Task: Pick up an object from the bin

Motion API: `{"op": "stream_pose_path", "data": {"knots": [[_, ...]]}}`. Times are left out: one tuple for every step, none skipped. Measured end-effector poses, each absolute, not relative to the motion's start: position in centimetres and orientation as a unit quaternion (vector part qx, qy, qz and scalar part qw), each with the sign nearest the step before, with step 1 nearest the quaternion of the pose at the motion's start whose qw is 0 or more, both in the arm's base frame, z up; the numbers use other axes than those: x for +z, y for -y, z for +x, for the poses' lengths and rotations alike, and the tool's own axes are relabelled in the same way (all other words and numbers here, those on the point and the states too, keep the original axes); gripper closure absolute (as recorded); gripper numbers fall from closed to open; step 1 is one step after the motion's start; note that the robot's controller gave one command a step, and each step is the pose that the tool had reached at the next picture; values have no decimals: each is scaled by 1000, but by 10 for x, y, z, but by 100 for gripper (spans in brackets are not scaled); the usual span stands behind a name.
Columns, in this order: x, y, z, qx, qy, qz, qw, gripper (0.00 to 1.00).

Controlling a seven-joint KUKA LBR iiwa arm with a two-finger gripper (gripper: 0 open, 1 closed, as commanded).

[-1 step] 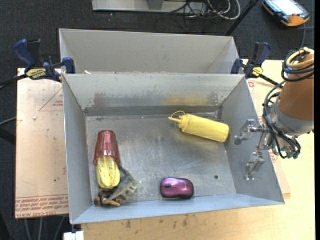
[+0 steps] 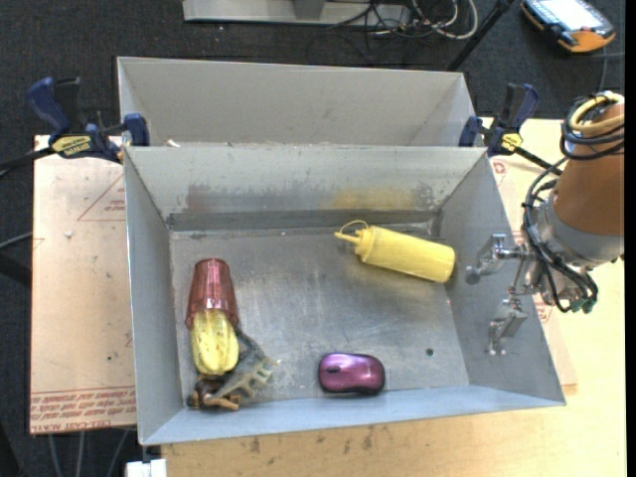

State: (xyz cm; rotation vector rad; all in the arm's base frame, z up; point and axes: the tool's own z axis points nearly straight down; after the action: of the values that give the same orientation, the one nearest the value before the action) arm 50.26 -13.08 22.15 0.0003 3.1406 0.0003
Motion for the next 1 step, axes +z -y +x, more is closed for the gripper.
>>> {"op": "stream_pose_path", "data": {"knots": [[155,98,546,0,-1000,4,4,0]]}}
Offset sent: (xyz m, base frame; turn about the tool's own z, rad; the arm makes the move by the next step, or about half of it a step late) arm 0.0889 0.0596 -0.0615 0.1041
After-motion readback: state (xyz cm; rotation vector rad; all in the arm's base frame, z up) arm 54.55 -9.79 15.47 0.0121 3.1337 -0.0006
